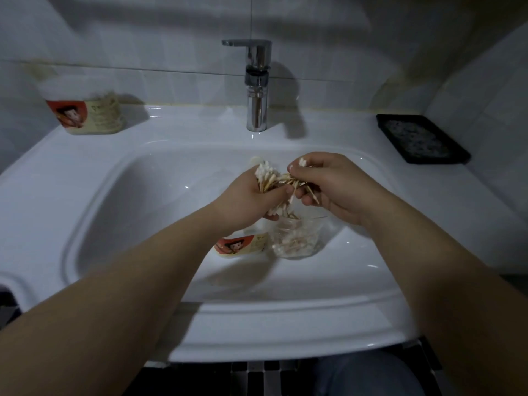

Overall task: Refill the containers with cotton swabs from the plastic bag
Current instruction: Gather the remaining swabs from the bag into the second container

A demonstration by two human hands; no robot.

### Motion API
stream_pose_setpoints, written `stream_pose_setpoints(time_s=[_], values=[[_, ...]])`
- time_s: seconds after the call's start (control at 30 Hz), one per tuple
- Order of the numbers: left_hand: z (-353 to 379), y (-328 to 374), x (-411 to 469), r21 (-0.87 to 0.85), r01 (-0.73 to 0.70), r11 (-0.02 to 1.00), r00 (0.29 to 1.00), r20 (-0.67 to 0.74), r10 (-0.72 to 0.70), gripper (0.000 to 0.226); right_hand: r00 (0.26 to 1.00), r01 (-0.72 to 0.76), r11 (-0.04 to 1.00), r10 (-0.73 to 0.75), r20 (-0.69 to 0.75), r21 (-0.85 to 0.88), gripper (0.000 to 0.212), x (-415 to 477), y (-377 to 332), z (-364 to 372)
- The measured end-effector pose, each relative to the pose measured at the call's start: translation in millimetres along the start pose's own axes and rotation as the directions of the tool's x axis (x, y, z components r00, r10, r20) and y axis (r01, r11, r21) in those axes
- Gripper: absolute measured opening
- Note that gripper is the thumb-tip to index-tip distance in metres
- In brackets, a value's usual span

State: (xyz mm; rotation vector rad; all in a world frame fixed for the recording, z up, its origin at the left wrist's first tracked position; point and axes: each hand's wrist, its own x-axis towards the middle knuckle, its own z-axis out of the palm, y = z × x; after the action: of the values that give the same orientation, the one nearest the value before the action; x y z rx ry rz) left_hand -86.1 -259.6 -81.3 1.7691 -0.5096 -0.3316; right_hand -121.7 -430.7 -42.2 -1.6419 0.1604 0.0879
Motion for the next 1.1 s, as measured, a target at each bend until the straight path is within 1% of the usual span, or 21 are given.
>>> stream_pose_setpoints(time_s=[0.1, 0.23, 0.33, 0.4, 0.47, 0.53, 0.6, 0.73, 0.93, 1.03, 1.07, 1.1], values=[[1, 4, -1, 0.021, -0.016, 1.000, 1.000, 0.021, 0.016, 0.022, 0.998, -0.013, 0.999, 0.016, -0.062, 0.045, 0.004, 1, -2, -2], [2, 6, -2, 0.007, -0.040, 0.999, 0.999, 0.029, 0.040, 0.020, 0.992, -0.009, 0.995, 0.021, -0.123, 0.099, 0.006, 2, -4, -3], [1, 4, -2, -0.032, -0.015, 0.999, 0.999, 0.042, 0.016, 0.022, 0.989, -0.002, 0.993, 0.019, -0.145, 0.117, 0.010, 2, -4, -5], [0, 1, -2, -0.044, 0.014, 0.999, 0.998, 0.057, -0.012, 0.023, 0.989, 0.010, 0.993, 0.007, -0.145, 0.118, 0.011, 2, -4, -6], [0, 0, -3, -0.035, 0.028, 0.999, 0.998, 0.058, -0.026, 0.015, 0.992, 0.024, 0.995, -0.011, -0.128, 0.100, 0.010, 1, -4, -7], [0, 0, -4, -0.008, 0.030, 1.000, 0.998, 0.061, -0.029, 0.007, 0.997, 0.011, 0.997, -0.006, -0.075, 0.075, 0.009, 0, -3, -7], [-1, 0, -5, 0.019, 0.030, 0.999, 0.997, 0.069, -0.031, 0.007, 1.000, -0.004, 0.999, 0.005, -0.027, 0.049, 0.011, -1, -2, -5], [-2, -1, -5, 0.008, 0.044, 0.999, 0.995, 0.092, -0.045, 0.007, 0.999, 0.003, 1.000, -0.002, -0.054, 0.023, 0.006, -1, -1, -4], [-6, -4, -2, 0.090, 0.104, 0.991, 0.993, 0.050, -0.108, 0.015, 0.975, 0.060, 0.996, -0.044, -0.219, 0.069, 0.003, 1, -7, -16], [-7, -7, 0, 0.117, 0.154, 0.981, 0.988, -0.030, -0.151, 0.018, 0.968, 0.074, 0.997, -0.065, -0.243, 0.027, 0.007, 1, -8, -22], [-7, -7, 1, 0.073, 0.169, 0.983, 0.985, -0.060, -0.165, 0.017, 0.969, 0.070, 0.998, -0.070, -0.235, -0.008, 0.008, 0, -7, -23], [-6, -7, 1, -0.010, 0.176, 0.984, 0.981, -0.080, -0.176, 0.015, 0.972, 0.065, 0.997, -0.073, -0.222, -0.040, 0.010, 0, -6, -22]])
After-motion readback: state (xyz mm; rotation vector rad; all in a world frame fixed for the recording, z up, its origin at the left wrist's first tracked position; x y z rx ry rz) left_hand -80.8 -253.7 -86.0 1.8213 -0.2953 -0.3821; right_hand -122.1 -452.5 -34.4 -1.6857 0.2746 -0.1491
